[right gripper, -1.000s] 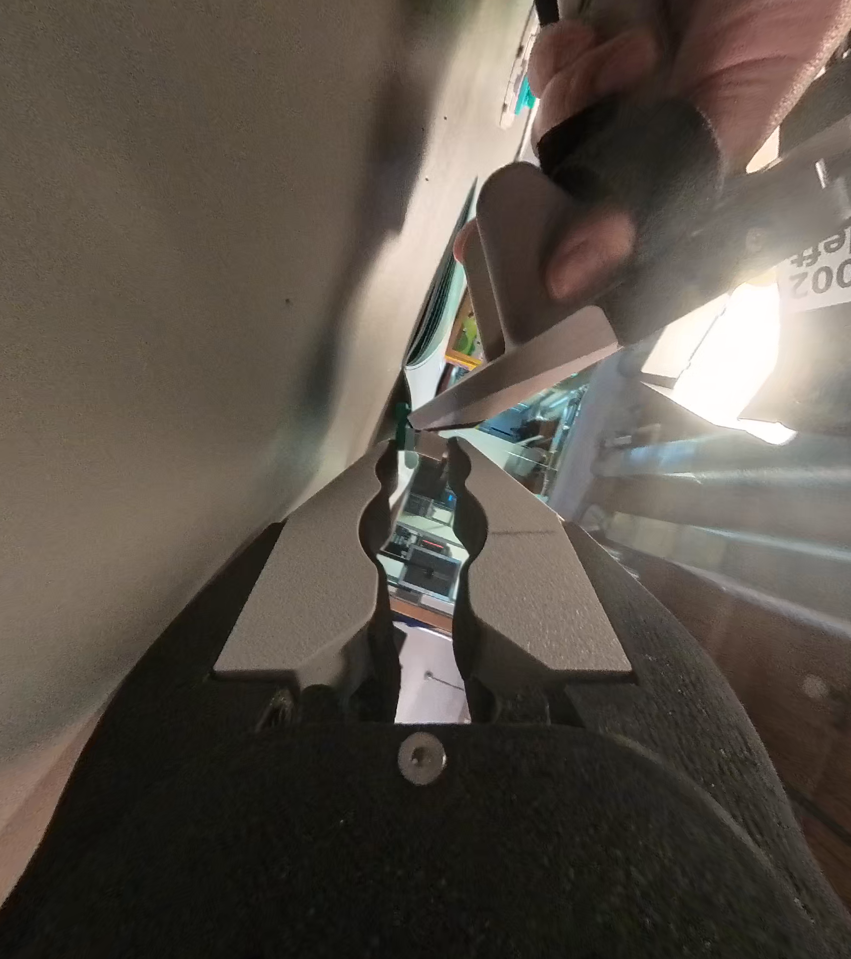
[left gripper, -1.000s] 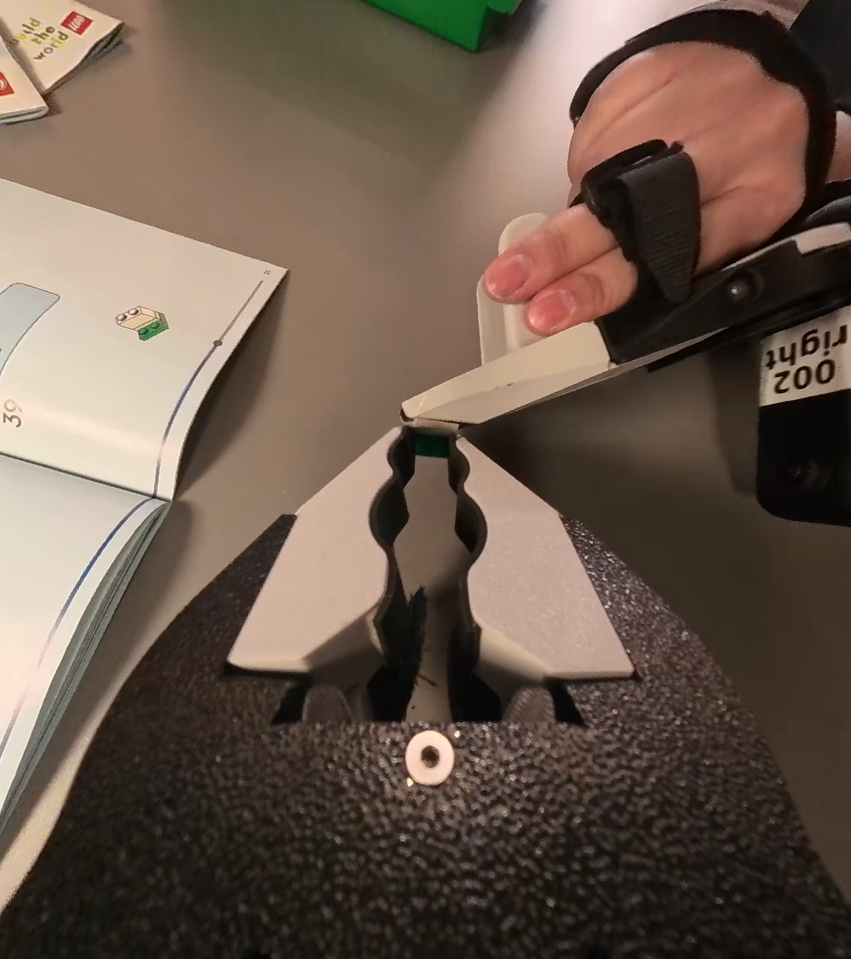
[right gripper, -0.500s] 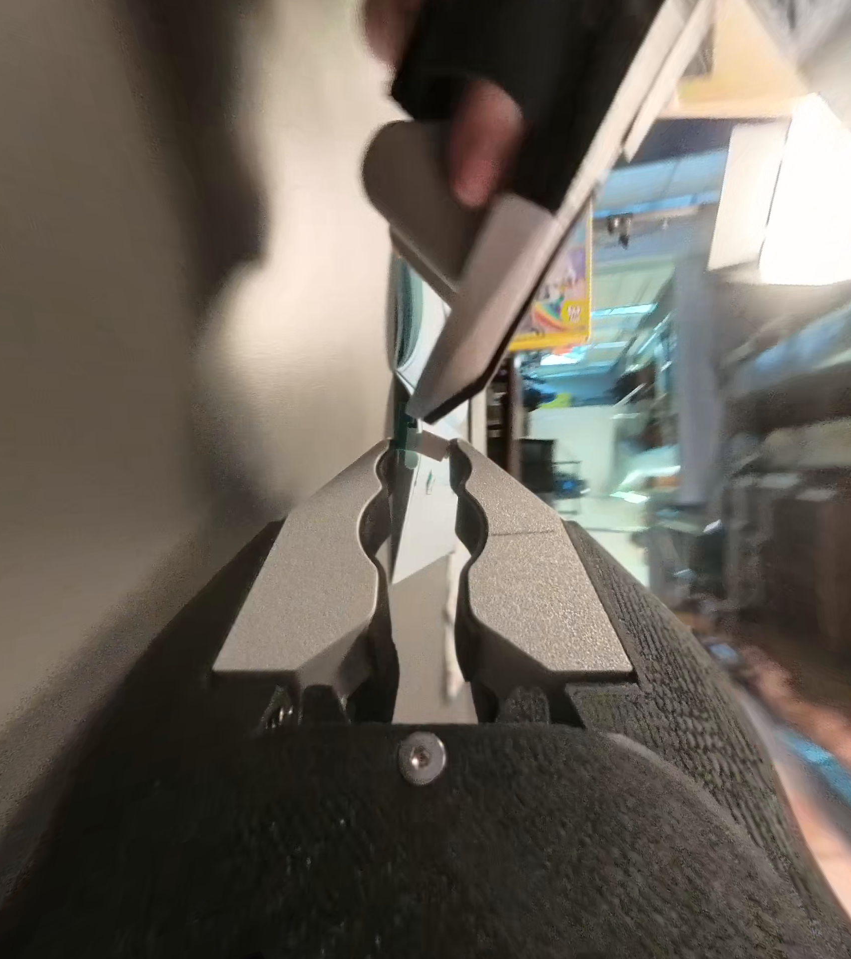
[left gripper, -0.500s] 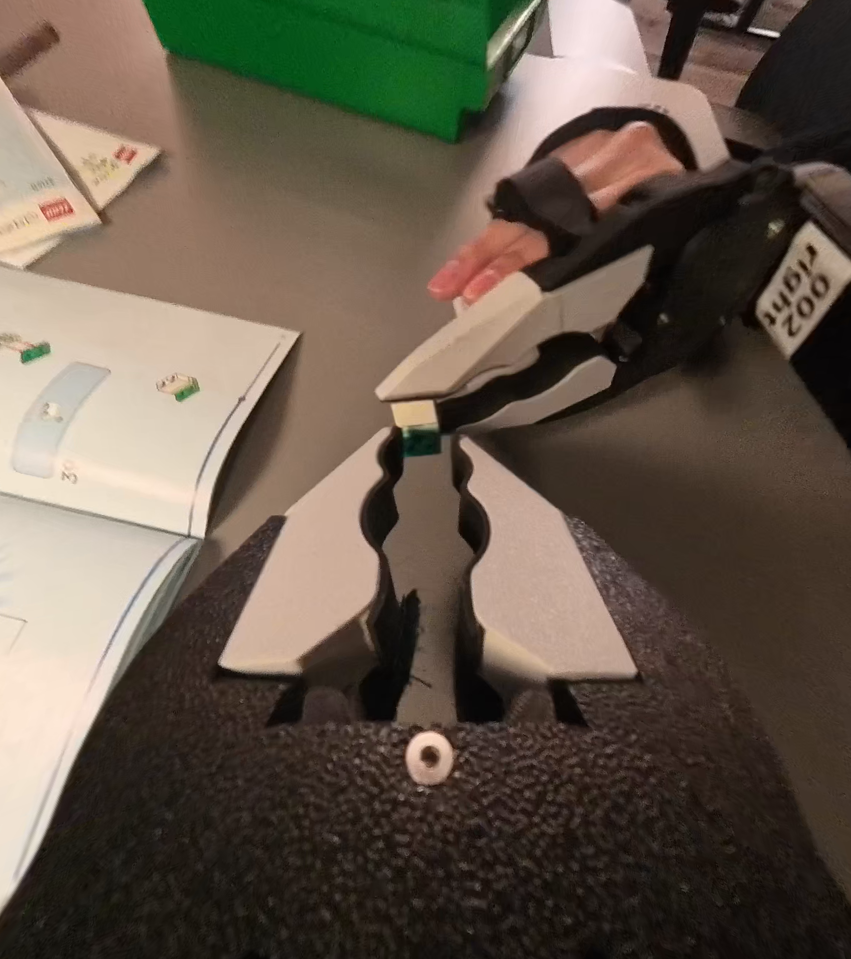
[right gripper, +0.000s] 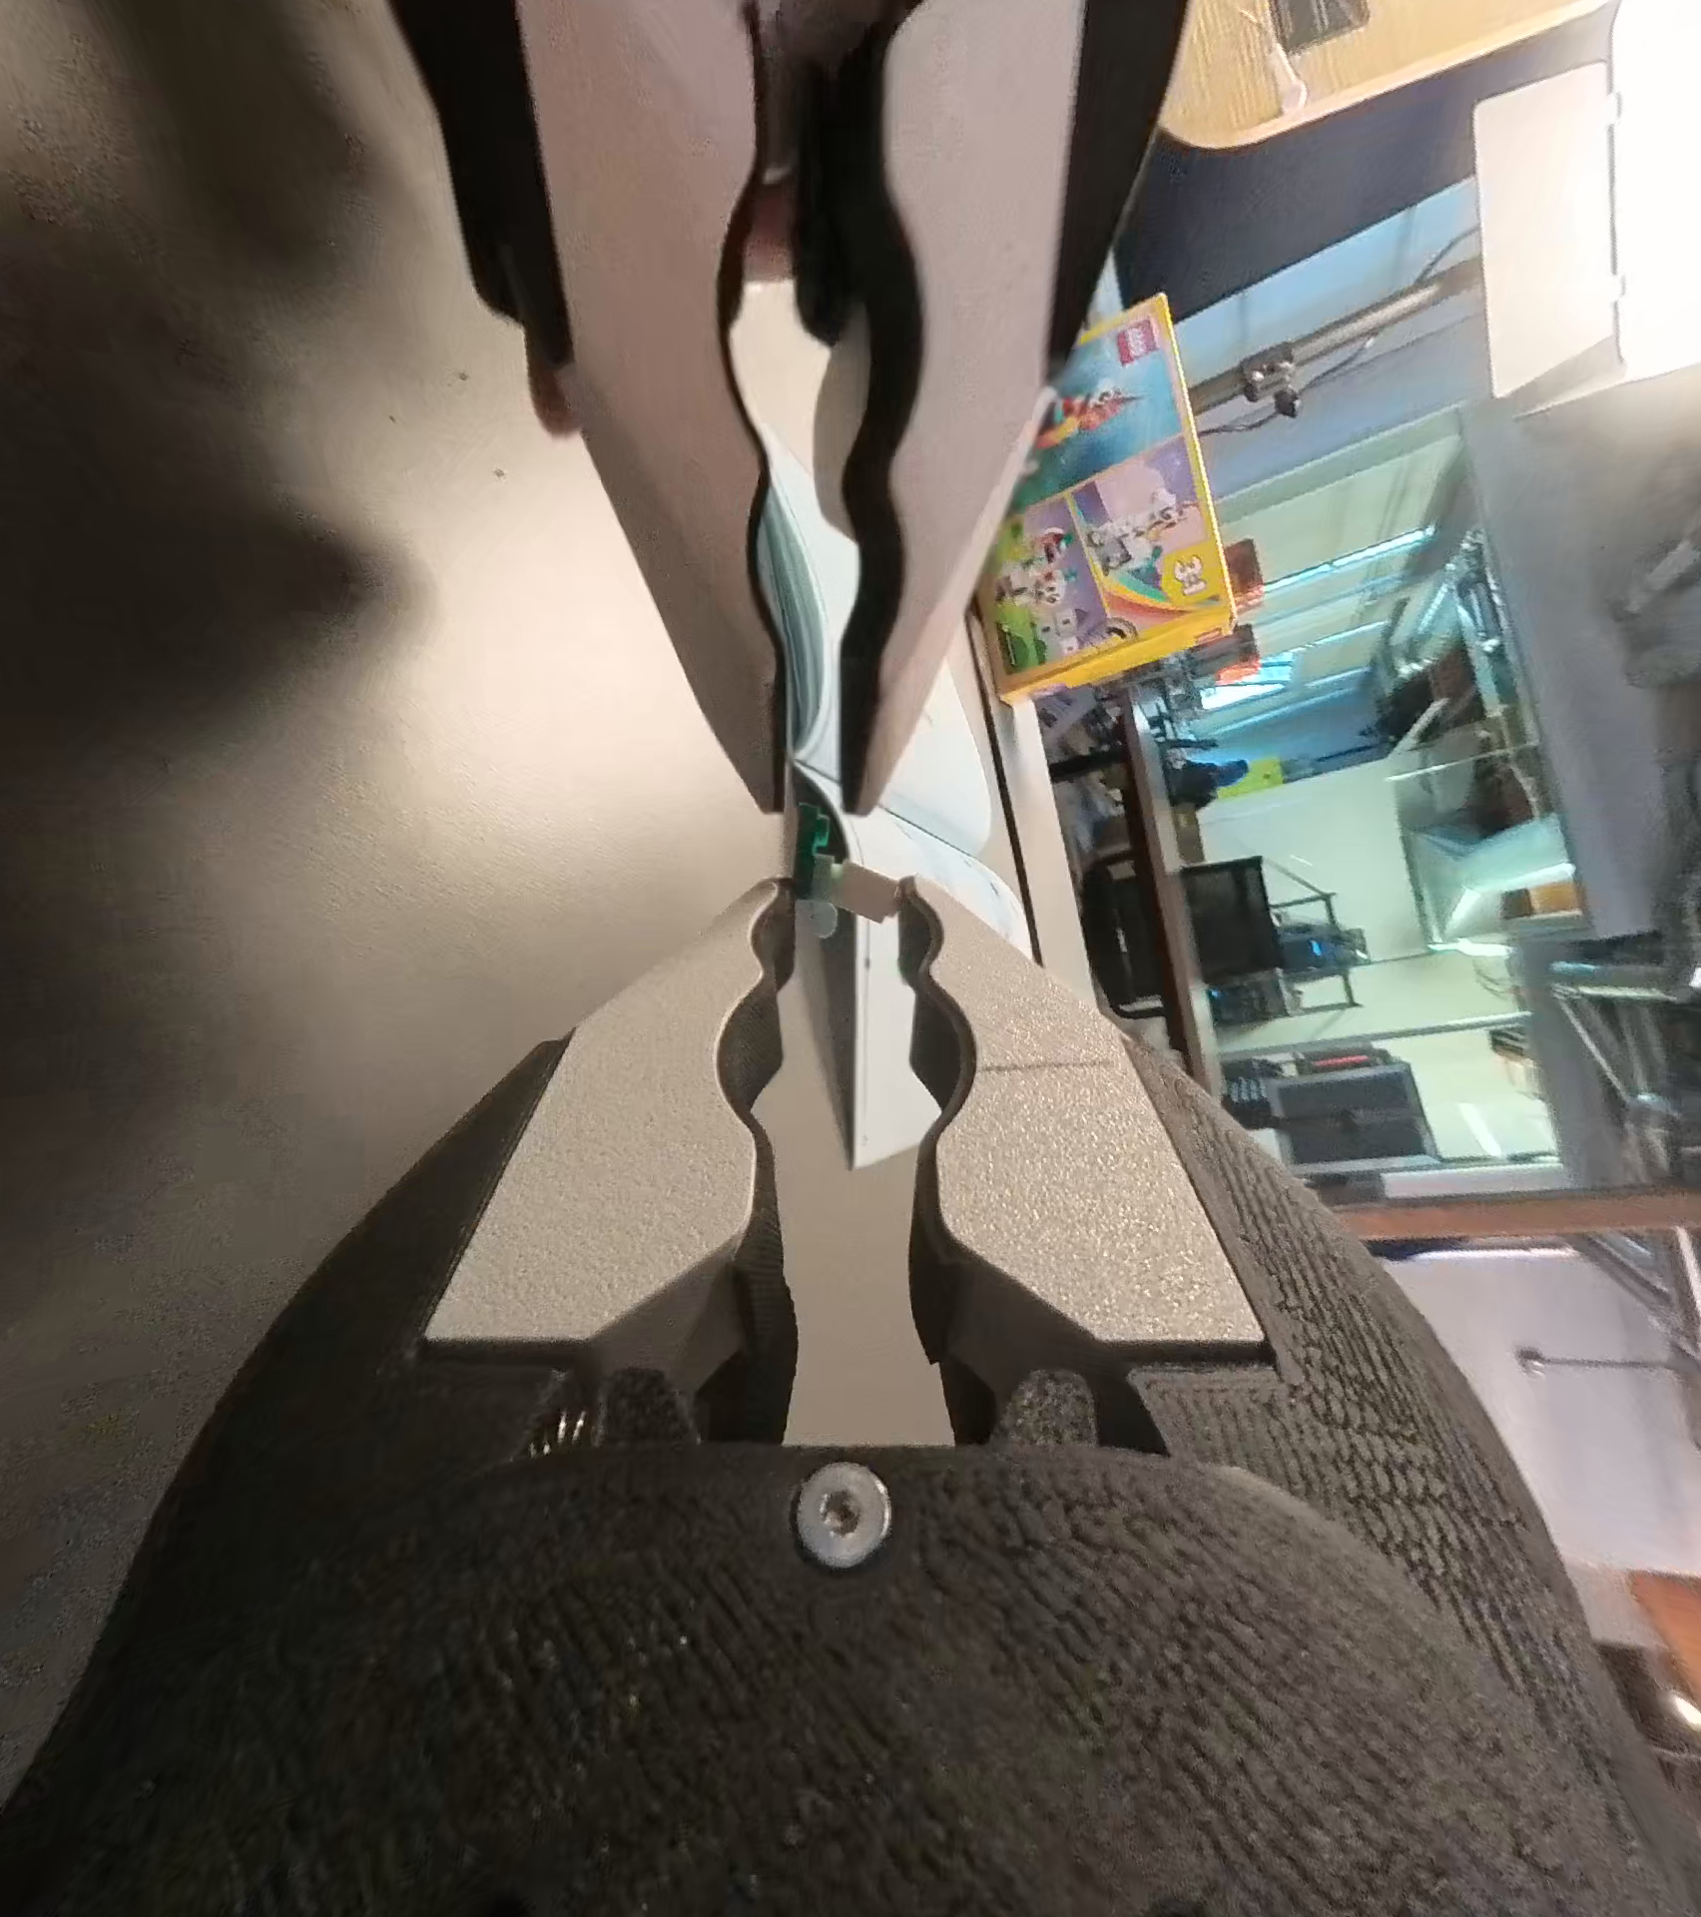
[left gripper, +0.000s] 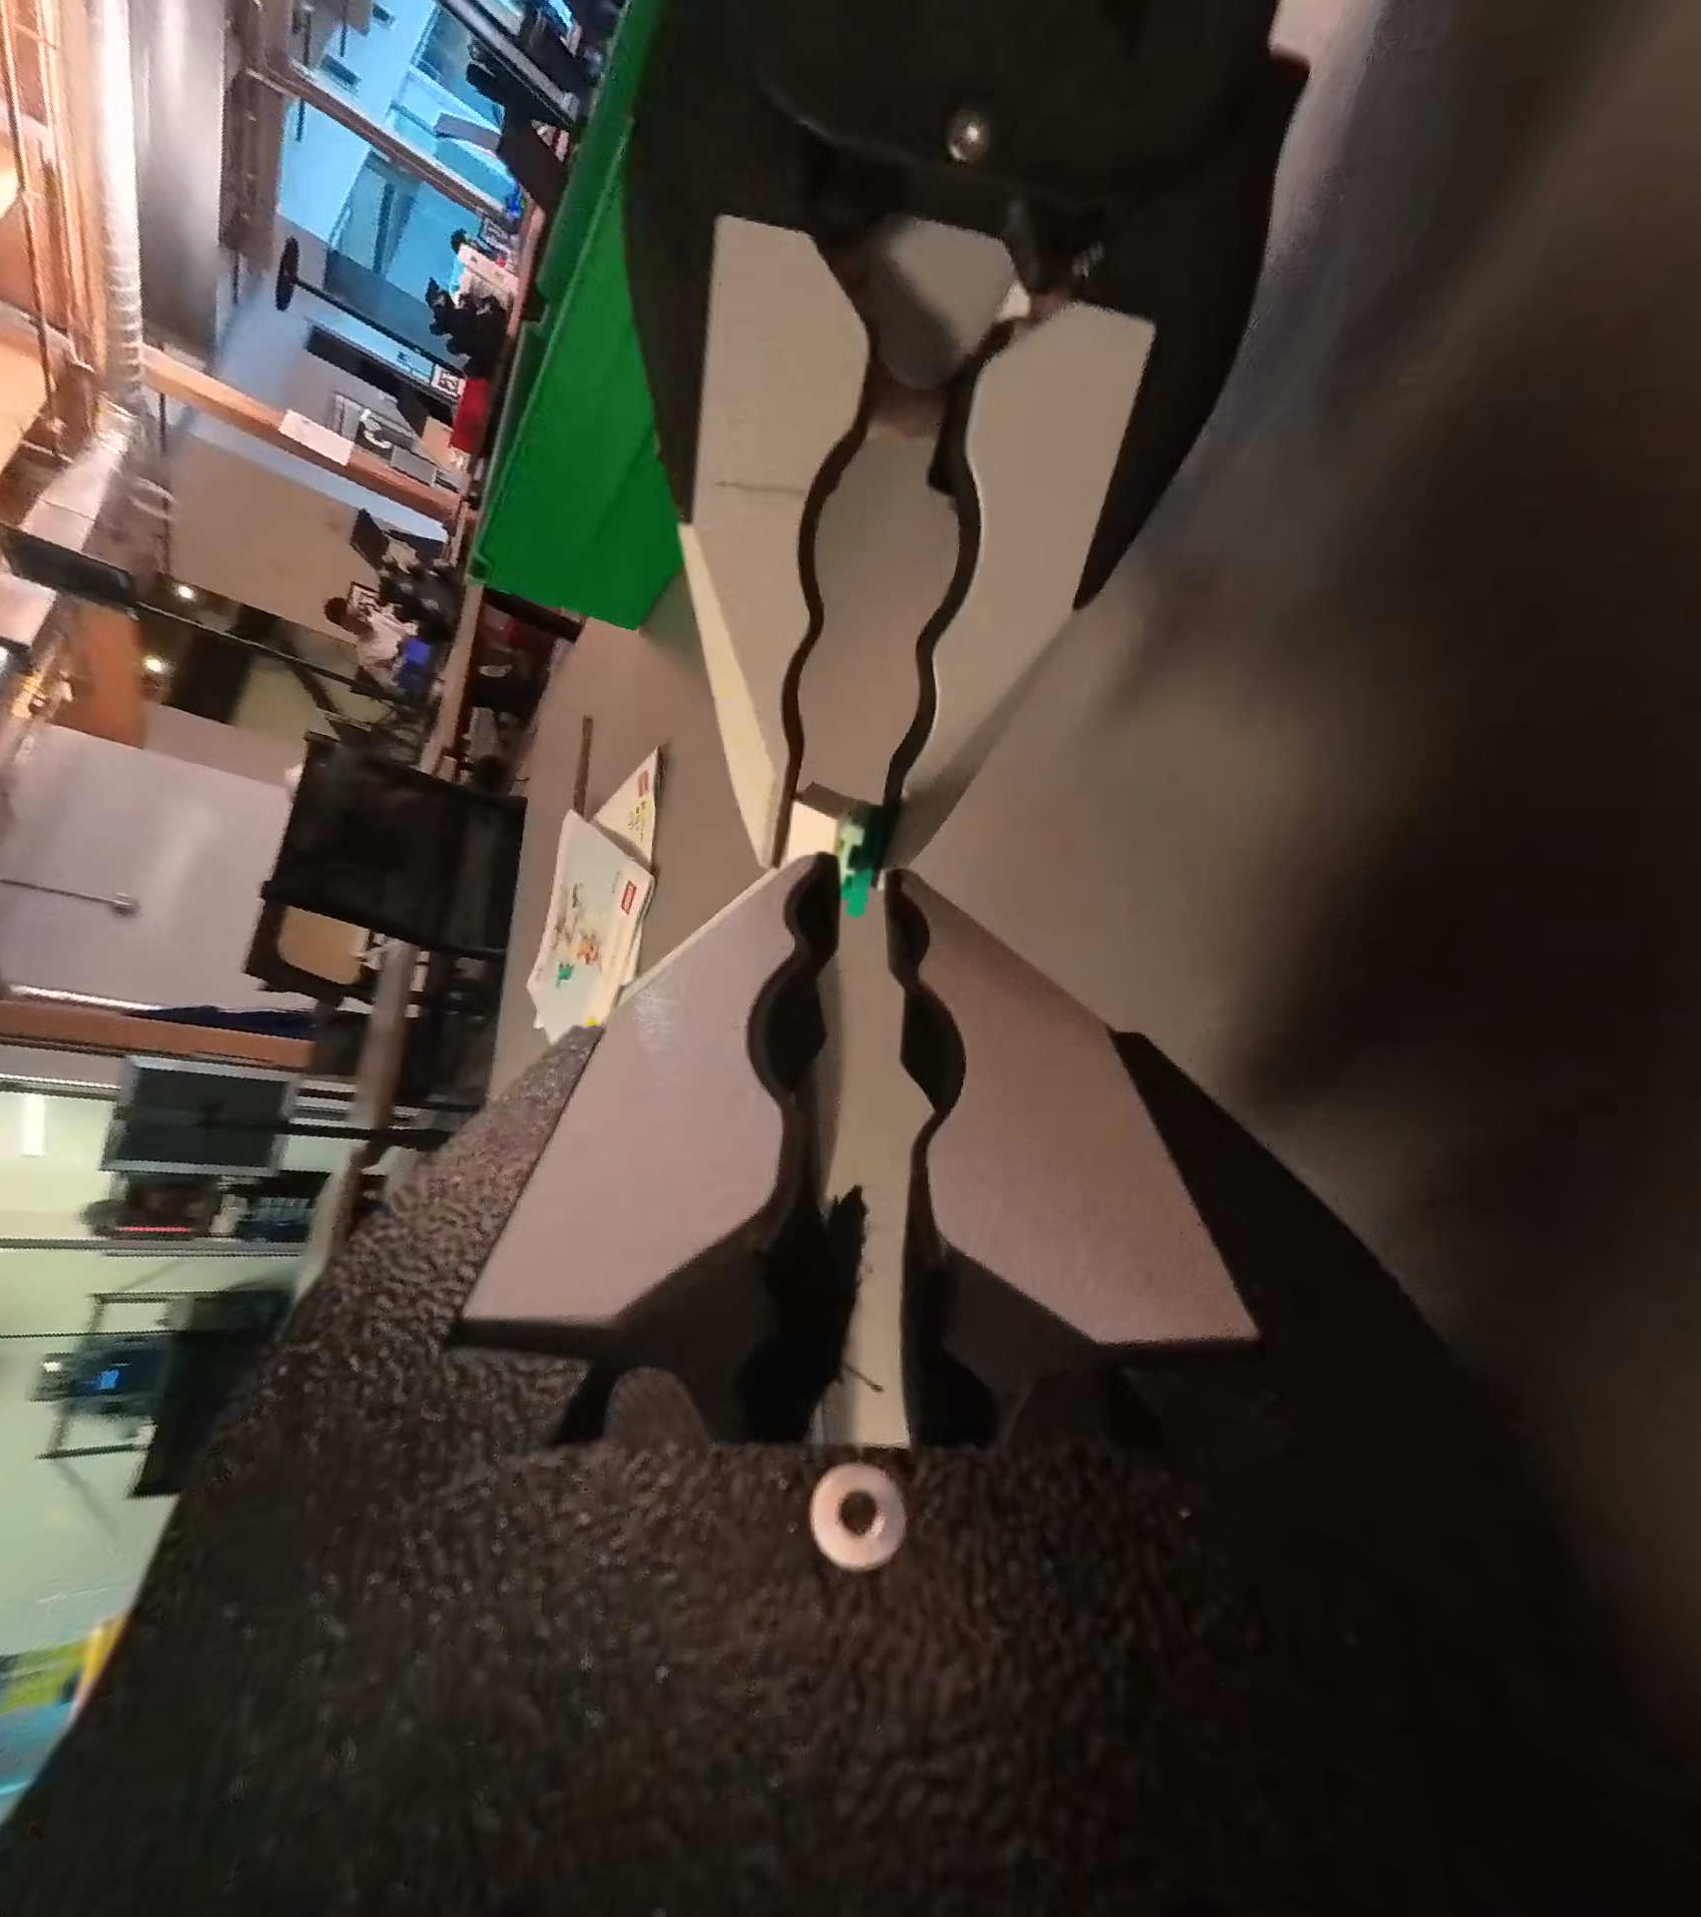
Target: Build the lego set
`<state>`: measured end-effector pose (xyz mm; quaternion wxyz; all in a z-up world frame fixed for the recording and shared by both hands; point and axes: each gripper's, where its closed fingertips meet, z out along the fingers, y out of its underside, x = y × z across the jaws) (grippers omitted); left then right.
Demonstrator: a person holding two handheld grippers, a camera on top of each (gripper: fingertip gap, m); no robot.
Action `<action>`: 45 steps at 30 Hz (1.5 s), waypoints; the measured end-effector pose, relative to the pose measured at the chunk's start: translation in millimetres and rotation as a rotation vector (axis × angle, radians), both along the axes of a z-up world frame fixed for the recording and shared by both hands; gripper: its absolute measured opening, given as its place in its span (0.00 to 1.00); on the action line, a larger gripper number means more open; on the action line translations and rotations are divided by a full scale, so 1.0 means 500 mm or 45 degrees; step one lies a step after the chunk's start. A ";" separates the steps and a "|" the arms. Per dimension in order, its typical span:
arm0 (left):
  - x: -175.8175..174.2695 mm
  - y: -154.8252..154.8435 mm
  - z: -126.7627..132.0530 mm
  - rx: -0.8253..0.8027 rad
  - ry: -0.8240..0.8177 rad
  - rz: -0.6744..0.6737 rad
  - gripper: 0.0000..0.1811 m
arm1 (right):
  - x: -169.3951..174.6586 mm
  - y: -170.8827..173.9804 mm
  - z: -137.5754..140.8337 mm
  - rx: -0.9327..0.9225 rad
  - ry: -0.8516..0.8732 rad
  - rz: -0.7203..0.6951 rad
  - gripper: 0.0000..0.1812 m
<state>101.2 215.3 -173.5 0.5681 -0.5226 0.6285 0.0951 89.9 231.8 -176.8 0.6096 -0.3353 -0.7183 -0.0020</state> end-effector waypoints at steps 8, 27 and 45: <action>-0.003 -0.005 -0.020 0.107 0.196 -0.025 0.01 | -0.006 -0.013 -0.019 -0.032 -0.042 0.045 0.10; 0.007 -0.021 -0.059 0.163 0.504 -0.074 0.01 | -0.004 -0.018 -0.053 0.542 -0.400 0.079 0.09; 0.004 -0.030 -0.057 0.093 0.335 -0.132 0.04 | -0.003 -0.025 -0.049 0.261 -0.264 0.081 0.07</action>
